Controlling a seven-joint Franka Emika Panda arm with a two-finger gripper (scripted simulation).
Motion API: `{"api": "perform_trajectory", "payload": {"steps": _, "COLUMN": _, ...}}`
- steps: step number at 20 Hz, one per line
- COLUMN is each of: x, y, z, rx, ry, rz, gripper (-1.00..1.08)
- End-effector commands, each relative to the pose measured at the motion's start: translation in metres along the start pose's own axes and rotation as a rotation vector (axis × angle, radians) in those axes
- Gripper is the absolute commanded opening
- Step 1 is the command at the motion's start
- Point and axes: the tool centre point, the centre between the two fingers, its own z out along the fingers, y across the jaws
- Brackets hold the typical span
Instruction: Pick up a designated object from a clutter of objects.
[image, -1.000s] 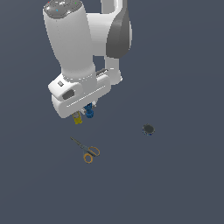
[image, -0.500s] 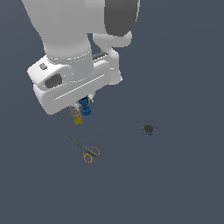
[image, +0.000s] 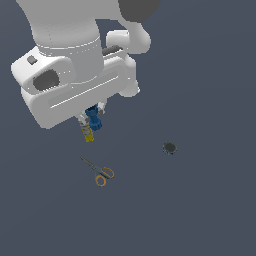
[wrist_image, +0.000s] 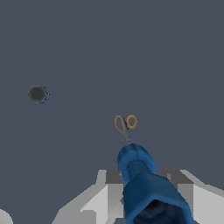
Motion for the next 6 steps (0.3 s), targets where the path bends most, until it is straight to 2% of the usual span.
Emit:
{"api": "perform_trajectory", "payload": {"steps": 1, "x": 0.0021, "y": 0.0019, "z": -0.0044, "rx": 0.0, "ry": 0.0, "rz": 0.0, "gripper": -1.0}}
{"api": "perform_trajectory", "payload": {"steps": 6, "x": 0.0036, "y": 0.0032, "z": -0.0071, "rx": 0.0, "ry": 0.0, "rz": 0.0, "gripper": -1.0}}
